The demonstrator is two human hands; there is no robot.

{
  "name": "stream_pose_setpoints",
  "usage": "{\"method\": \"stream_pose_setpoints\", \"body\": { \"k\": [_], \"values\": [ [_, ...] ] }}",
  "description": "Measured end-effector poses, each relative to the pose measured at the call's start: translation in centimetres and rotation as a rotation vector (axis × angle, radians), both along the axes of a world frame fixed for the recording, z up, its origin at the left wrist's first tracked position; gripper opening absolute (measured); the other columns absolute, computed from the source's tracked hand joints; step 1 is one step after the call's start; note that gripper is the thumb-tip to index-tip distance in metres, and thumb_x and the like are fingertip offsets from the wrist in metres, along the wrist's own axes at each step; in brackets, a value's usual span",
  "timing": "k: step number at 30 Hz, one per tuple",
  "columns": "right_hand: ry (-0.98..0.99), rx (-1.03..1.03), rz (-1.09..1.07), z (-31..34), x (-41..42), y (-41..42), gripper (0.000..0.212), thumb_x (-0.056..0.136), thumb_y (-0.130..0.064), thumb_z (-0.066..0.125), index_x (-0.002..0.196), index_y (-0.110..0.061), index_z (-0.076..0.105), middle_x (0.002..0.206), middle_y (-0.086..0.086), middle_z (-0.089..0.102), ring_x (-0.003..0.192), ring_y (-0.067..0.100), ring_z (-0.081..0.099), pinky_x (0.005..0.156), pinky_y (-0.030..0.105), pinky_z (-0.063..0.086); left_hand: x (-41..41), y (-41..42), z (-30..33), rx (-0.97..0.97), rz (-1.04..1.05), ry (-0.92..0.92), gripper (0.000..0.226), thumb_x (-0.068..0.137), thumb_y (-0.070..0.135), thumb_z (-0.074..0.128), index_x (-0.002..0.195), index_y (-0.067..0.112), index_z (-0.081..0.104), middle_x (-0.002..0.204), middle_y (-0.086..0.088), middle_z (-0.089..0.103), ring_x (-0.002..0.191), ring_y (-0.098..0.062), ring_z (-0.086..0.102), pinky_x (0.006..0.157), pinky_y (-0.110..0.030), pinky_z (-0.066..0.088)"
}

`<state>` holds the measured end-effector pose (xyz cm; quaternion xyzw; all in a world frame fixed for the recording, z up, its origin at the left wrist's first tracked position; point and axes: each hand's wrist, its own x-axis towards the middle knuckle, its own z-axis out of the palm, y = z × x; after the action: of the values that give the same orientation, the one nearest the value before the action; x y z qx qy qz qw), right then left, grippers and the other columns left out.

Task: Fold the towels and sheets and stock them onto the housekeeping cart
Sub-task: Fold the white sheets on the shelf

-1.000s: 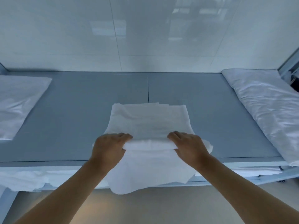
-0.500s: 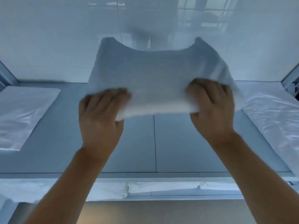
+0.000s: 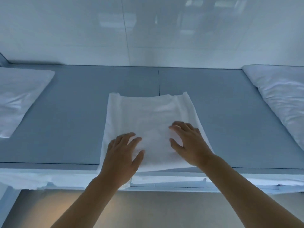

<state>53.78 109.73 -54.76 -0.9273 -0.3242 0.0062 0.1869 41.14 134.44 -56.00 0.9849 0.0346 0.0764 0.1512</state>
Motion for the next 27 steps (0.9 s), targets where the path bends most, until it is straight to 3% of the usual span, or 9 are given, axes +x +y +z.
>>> {"method": "stream_pose_setpoints", "body": {
  "k": [2,5,11,18,23,25,27],
  "values": [
    [0.057,-0.122,0.027,-0.8,2.8,1.5,0.062,0.101,-0.050,0.048,0.156,-0.026,0.036,0.167,-0.007,0.026,0.154,0.018,0.022,0.120,0.043,0.026,1.6,-1.1,-0.7,0.075,0.068,0.160,0.060,0.102,0.060,0.031,0.157,0.034,0.033,0.167,0.002,0.027,0.153,-0.027,0.023,0.123,-0.056,0.021],
    [0.093,-0.217,0.075,-2.5,6.6,2.5,0.072,0.101,-0.060,0.038,0.163,-0.034,0.014,0.172,-0.012,0.002,0.158,0.014,0.000,0.127,0.044,0.010,1.8,-1.6,-2.5,0.171,0.094,0.233,0.070,0.101,0.066,0.018,0.163,0.035,0.010,0.173,0.001,0.004,0.159,-0.028,0.003,0.125,-0.058,0.007],
    [0.117,-0.222,-0.016,-3.9,12.4,1.9,0.074,0.100,-0.069,0.024,0.163,-0.039,0.003,0.171,-0.017,-0.005,0.158,0.009,-0.004,0.128,0.038,0.002,2.1,-0.7,-3.1,0.144,0.061,0.188,0.073,0.097,0.069,0.017,0.163,0.037,0.015,0.173,0.004,0.008,0.159,-0.025,0.004,0.126,-0.056,0.009],
    [0.112,-0.164,-0.171,-4.8,10.5,1.5,0.072,0.100,-0.066,0.018,0.164,-0.036,0.001,0.171,-0.015,-0.007,0.158,0.015,-0.004,0.128,0.041,0.001,5.6,4.2,-2.6,0.175,-0.118,0.159,0.066,0.097,0.062,0.028,0.160,0.041,0.024,0.171,0.011,0.016,0.158,-0.019,0.013,0.126,-0.050,0.014],
    [-0.022,-0.161,0.052,-5.1,5.9,1.0,0.063,0.102,-0.057,0.022,0.162,-0.043,0.007,0.170,-0.023,-0.003,0.158,0.011,-0.009,0.126,0.055,0.007,8.9,7.7,-2.2,0.229,-0.254,0.119,0.058,0.099,0.050,0.031,0.157,0.043,0.031,0.169,0.011,0.024,0.156,-0.018,0.022,0.125,-0.047,0.020],
    [-0.021,-0.170,0.039,-5.1,4.8,1.2,0.062,0.103,-0.057,0.021,0.162,-0.043,0.008,0.170,-0.022,-0.004,0.157,0.010,-0.010,0.126,0.055,0.008,9.5,8.2,-2.1,0.253,-0.234,0.114,0.057,0.100,0.046,0.029,0.157,0.042,0.033,0.168,0.009,0.027,0.155,-0.020,0.025,0.124,-0.050,0.022],
    [-0.011,-0.170,-0.033,-5.0,3.8,1.7,0.062,0.103,-0.057,0.020,0.162,-0.042,0.008,0.170,-0.021,-0.004,0.158,0.012,-0.010,0.126,0.055,0.010,9.8,8.2,-1.9,0.242,-0.083,0.118,0.056,0.101,0.044,0.027,0.156,0.041,0.035,0.168,0.006,0.029,0.155,-0.023,0.025,0.122,-0.056,0.022]
  ]
}}
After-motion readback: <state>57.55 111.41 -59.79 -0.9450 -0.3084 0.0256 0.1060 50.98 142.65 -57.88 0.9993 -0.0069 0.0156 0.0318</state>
